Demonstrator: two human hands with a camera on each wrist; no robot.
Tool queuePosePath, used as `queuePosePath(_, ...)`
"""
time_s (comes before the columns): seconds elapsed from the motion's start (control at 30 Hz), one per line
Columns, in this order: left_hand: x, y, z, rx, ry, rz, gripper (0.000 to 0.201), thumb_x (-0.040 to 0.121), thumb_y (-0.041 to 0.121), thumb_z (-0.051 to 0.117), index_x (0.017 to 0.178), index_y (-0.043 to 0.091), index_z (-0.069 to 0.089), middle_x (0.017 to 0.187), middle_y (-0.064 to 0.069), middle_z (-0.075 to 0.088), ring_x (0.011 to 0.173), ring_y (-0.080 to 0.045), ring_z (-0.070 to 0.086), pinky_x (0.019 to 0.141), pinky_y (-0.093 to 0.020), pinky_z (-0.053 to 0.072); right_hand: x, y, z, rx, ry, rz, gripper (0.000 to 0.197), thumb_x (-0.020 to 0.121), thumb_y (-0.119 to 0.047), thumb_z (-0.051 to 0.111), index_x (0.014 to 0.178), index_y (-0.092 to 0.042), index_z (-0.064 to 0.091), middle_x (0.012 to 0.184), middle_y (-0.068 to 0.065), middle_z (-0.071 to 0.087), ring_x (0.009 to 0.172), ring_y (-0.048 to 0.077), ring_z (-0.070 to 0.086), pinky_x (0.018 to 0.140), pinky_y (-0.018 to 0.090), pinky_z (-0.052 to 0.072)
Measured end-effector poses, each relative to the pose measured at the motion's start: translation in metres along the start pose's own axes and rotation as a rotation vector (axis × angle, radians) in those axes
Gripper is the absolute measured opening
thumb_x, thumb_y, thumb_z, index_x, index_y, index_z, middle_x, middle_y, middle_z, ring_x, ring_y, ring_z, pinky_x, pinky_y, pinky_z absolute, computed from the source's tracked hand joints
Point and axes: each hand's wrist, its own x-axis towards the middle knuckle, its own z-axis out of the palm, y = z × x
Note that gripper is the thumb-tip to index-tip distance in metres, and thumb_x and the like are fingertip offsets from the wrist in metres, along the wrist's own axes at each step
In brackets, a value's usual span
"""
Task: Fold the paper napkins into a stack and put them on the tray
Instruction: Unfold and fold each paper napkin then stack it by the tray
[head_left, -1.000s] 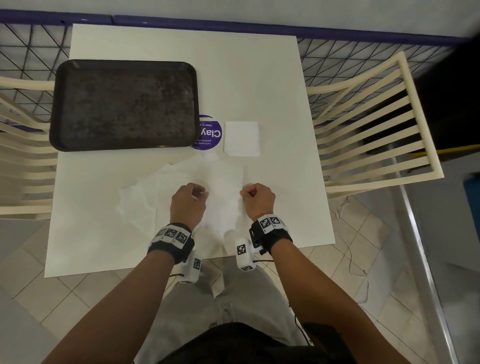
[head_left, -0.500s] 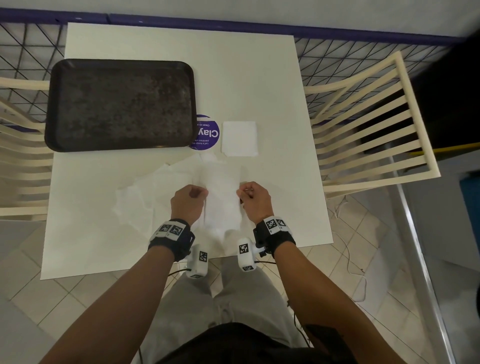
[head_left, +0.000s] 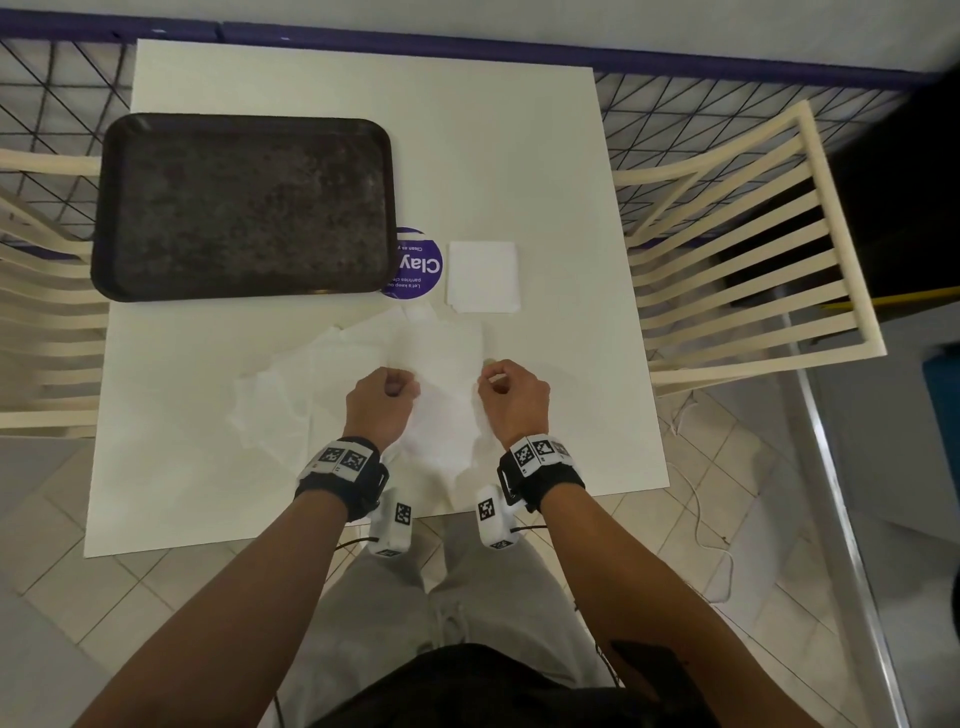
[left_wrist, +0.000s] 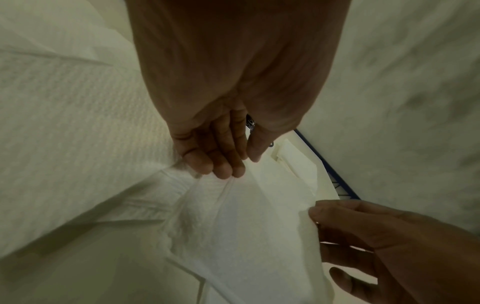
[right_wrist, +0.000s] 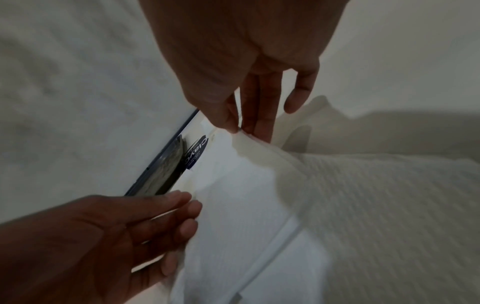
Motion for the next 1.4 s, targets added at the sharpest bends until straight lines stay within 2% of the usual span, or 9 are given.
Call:
queuePosePath(0.17, -0.001, -0.001, -0.003, 0.024, -0.048, 0.009, 0.014, 0.092, 0.027, 0.073, 0.106, 0.028, 0.075, 0.099, 0.006, 0.078, 0.101, -0.02, 0.073, 0.103, -0.044, 0.055, 0.0, 0.0, 0.006, -0.081, -0.044, -0.051, 0.016, 0.088, -0.036, 0.068, 0.103, -0.037, 0.07, 0.089, -0.013, 0.067, 0.084, 0.015, 0.067, 0.091, 0.044, 0.053)
queuePosePath(0.33, -0.002, 0.002, -0.005, 0.043, -0.064, 0.017, 0.015, 0.094, 0.023, 0.069, 0.107, 0.027, 0.074, 0.099, 0.008, 0.079, 0.101, -0.018, 0.073, 0.104, -0.042, 0.054, 0.005, -0.005, 0.007, -0.097, -0.014, -0.05, 0.009, 0.085, -0.039, 0.073, 0.079, -0.04, 0.066, 0.11, -0.01, 0.062, 0.097, 0.018, 0.065, 0.091, 0.042, 0.049)
queuePosePath(0.5, -0.005, 0.006, -0.006, -0.02, 0.04, 0.011, 0.013, 0.1, 0.026, 0.062, 0.111, 0.024, 0.069, 0.102, 0.006, 0.075, 0.1, -0.02, 0.07, 0.096, -0.037, 0.055, 0.01, -0.013, -0.001, 0.207, -0.04, 0.061, 0.009, 0.095, -0.021, 0.069, 0.101, -0.015, 0.067, 0.09, -0.008, 0.067, 0.083, 0.013, 0.063, 0.082, 0.017, 0.049)
queuePosePath(0.6, -0.01, 0.017, -0.009, -0.008, 0.101, 0.021, 0.026, 0.105, 0.034, 0.056, 0.122, 0.018, 0.067, 0.11, 0.003, 0.069, 0.103, -0.019, 0.064, 0.089, -0.03, 0.046, 0.01, -0.013, -0.006, 0.306, -0.085, 0.077, 0.011, 0.095, -0.02, 0.068, 0.106, -0.016, 0.067, 0.084, -0.008, 0.067, 0.079, 0.005, 0.062, 0.071, 0.005, 0.042)
queuePosePath(0.77, -0.003, 0.019, -0.008, -0.132, -0.032, -0.02, 0.04, 0.102, 0.053, 0.053, 0.112, 0.02, 0.073, 0.107, 0.007, 0.077, 0.101, -0.015, 0.07, 0.095, -0.04, 0.055, 0.008, -0.015, -0.005, 0.517, -0.104, 0.14, 0.009, 0.092, -0.02, 0.071, 0.1, -0.015, 0.07, 0.093, 0.003, 0.072, 0.082, 0.015, 0.064, 0.079, 0.031, 0.051)
queuePosePath(0.97, -0.002, 0.015, 0.002, -0.318, -0.142, -0.101, 0.03, 0.099, 0.034, 0.069, 0.115, 0.009, 0.075, 0.103, -0.004, 0.079, 0.1, -0.024, 0.075, 0.075, -0.034, 0.055, 0.002, -0.013, -0.006, 0.608, -0.152, 0.212, 0.005, 0.094, -0.016, 0.07, 0.099, -0.017, 0.068, 0.091, 0.006, 0.072, 0.078, 0.019, 0.063, 0.071, 0.032, 0.053)
queuePosePath(1.13, -0.002, 0.013, 0.004, -0.404, -0.117, -0.087, 0.01, 0.093, 0.011, 0.075, 0.103, 0.008, 0.073, 0.104, -0.013, 0.076, 0.1, -0.035, 0.073, 0.09, -0.045, 0.062, 0.001, -0.003, -0.004, 0.421, -0.166, 0.21, 0.013, 0.093, -0.023, 0.069, 0.105, -0.019, 0.067, 0.095, 0.0, 0.072, 0.084, 0.018, 0.065, 0.084, 0.039, 0.055)
queuePosePath(1.23, -0.001, 0.013, -0.002, -0.39, -0.095, -0.045, 0.005, 0.095, 0.009, 0.073, 0.095, 0.01, 0.069, 0.102, -0.014, 0.075, 0.096, -0.031, 0.072, 0.092, -0.049, 0.062, 0.0, -0.003, -0.006, 0.256, -0.147, 0.222, 0.021, 0.094, -0.028, 0.065, 0.113, -0.021, 0.065, 0.103, -0.004, 0.069, 0.094, 0.014, 0.064, 0.087, 0.027, 0.048)
queuePosePath(1.4, -0.005, 0.016, -0.018, -0.334, -0.125, 0.025, 0.012, 0.098, 0.005, 0.066, 0.106, 0.014, 0.067, 0.107, -0.012, 0.077, 0.1, -0.032, 0.074, 0.088, -0.046, 0.061, -0.002, -0.011, -0.002, 0.198, -0.179, 0.179, 0.03, 0.096, -0.035, 0.063, 0.12, -0.019, 0.067, 0.103, -0.005, 0.067, 0.098, 0.014, 0.062, 0.094, 0.028, 0.048)
